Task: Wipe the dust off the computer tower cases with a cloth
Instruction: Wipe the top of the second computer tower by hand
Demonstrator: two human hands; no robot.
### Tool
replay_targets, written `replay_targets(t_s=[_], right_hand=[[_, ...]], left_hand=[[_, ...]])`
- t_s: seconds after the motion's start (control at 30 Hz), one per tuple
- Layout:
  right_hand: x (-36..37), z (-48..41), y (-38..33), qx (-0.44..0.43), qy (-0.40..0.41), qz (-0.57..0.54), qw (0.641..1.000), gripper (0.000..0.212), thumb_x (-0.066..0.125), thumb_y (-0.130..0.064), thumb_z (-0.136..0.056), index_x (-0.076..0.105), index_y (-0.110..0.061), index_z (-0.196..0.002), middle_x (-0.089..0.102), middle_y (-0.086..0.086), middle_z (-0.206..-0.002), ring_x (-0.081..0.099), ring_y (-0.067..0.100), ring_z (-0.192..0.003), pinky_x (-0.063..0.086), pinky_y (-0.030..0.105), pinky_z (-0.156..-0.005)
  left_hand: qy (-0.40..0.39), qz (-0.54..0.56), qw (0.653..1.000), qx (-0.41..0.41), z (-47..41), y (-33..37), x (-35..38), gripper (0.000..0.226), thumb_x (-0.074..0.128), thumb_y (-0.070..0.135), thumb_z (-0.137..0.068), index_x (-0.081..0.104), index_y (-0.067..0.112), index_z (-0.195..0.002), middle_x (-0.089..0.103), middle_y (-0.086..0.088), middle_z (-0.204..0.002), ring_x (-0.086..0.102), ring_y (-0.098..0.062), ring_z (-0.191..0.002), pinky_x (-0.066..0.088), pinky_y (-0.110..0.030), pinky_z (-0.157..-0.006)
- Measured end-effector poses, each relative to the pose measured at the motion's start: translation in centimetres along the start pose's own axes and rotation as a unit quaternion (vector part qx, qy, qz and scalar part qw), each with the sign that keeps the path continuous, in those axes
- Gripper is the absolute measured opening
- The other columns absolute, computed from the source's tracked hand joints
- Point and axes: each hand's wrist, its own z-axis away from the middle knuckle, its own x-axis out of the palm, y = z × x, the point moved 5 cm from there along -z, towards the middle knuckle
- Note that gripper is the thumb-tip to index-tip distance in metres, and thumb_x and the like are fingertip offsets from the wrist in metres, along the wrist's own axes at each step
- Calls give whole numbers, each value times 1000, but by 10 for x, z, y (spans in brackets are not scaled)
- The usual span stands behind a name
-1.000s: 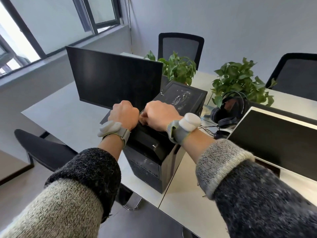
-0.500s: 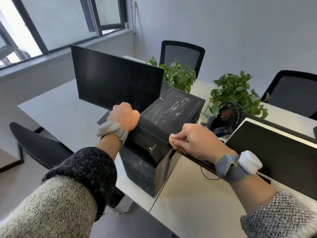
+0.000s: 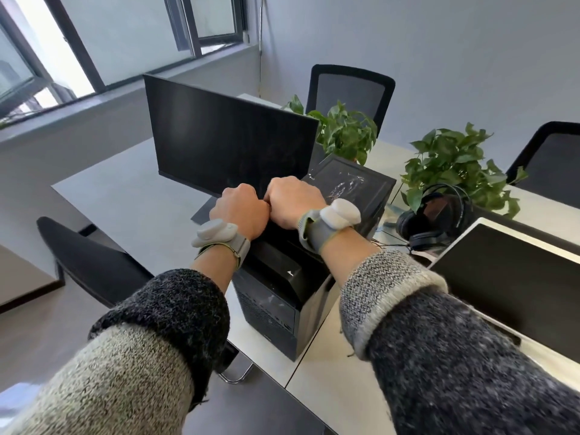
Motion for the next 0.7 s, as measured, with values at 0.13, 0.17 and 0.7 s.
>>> replay_targets(t_s=[0.13, 0.17, 0.7], right_hand=[[3, 15, 9, -6, 5, -9, 1000, 24, 58, -33, -98, 74, -35, -115, 68, 3, -121, 68, 35, -110, 43, 37, -77], [2, 27, 15, -9, 1, -18, 1000, 17, 60, -37, -96, 75, -38, -106, 67, 1, -115, 68, 34, -107, 44, 37, -77], [-19, 137, 90, 3, -16, 16, 1000, 24, 57, -51, -105, 76, -44, -116, 52, -8, -102, 64, 22, -101, 51, 39, -85]], left_hand=[[4, -4, 1000, 6, 4, 3, 0, 20, 52, 26, -85, 69, 17, -89, 63, -10, -95, 61, -35, -81, 58, -44, -77], [7, -5, 1000, 6, 5, 3, 0, 20, 52, 26, -85, 69, 17, -90, 62, -10, -95, 59, -35, -80, 56, -42, -75], [-4, 2, 1000, 7, 7, 2, -3, 19, 51, 26, -85, 68, 18, -87, 61, -9, -93, 59, -33, -77, 55, -40, -73]])
